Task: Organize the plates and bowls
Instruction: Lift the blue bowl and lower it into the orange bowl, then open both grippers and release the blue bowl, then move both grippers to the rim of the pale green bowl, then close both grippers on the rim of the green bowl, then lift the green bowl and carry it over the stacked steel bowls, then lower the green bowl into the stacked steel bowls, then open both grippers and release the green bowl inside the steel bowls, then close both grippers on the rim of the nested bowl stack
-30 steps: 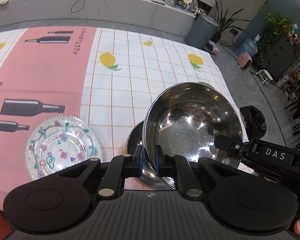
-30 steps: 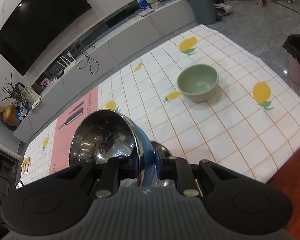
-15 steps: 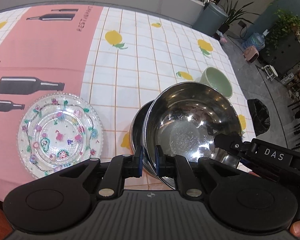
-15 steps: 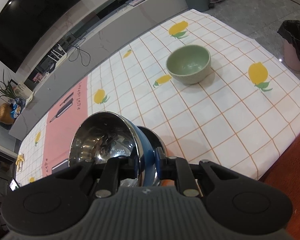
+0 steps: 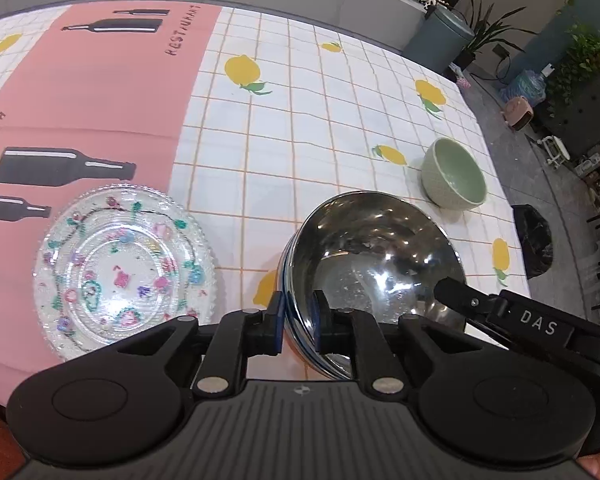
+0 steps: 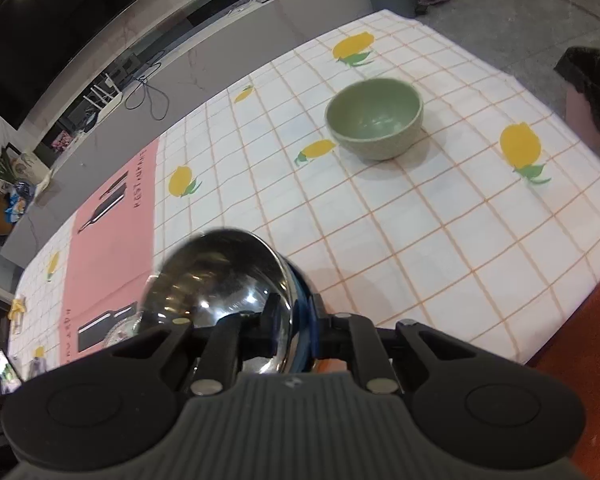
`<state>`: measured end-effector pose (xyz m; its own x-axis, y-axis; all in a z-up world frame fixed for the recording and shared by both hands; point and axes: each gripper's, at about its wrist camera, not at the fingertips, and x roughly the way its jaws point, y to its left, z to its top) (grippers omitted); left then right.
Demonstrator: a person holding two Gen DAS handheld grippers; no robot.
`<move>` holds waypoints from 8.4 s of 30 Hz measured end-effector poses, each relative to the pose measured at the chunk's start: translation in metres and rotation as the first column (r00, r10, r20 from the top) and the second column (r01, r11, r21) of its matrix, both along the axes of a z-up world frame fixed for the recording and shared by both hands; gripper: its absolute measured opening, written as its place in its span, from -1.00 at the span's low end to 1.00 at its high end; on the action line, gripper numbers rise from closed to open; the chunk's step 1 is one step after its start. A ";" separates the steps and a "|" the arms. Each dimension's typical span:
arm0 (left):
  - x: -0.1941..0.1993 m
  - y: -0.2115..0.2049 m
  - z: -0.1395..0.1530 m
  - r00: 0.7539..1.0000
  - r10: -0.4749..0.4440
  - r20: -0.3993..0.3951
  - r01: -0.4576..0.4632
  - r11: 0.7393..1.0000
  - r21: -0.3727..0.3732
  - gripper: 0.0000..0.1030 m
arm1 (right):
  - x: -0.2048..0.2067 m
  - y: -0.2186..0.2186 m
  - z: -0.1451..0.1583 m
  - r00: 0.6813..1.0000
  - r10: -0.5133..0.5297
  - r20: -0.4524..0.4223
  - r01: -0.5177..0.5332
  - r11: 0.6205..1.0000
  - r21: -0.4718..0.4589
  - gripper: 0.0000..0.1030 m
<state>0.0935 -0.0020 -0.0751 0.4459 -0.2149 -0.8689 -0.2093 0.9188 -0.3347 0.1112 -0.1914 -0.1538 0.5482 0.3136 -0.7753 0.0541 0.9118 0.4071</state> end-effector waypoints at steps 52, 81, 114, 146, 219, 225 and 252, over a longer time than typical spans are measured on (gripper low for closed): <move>0.091 -0.081 0.039 0.973 -0.143 0.181 0.144 0.990 0.007 -0.05 | 0.055 -0.084 0.014 0.981 -0.175 0.083 0.175 0.984 0.005 -0.39; 0.200 -0.126 -0.032 0.991 -0.132 0.002 0.131 0.989 0.062 -0.16 | 0.159 -0.099 -0.048 0.980 -0.190 -0.067 0.192 0.981 0.035 -0.52; 0.117 -0.084 0.043 0.990 -0.055 0.133 0.048 0.997 0.052 -0.85 | 0.094 -0.051 0.020 0.994 -0.098 0.055 0.098 0.995 0.016 -0.80; -0.005 0.007 0.019 0.998 0.045 0.048 -0.042 0.997 -0.071 -0.83 | -0.006 0.022 0.025 0.992 0.129 -0.004 -0.129 0.992 0.007 -0.81; -0.017 0.023 0.003 0.980 0.059 0.190 -0.037 0.992 -0.119 0.39 | -0.003 -0.006 -0.005 1.000 0.020 0.000 -0.020 1.000 0.000 0.44; -0.014 0.025 -0.014 0.981 0.093 0.173 -0.059 0.979 -0.195 0.39 | 0.001 -0.007 -0.021 0.999 0.028 -0.042 -0.025 0.997 0.073 0.45; 0.012 0.030 -0.073 0.987 0.162 0.000 -0.151 0.917 -0.369 0.31 | 0.026 -0.021 -0.069 0.980 0.037 -0.197 0.018 0.962 0.272 0.27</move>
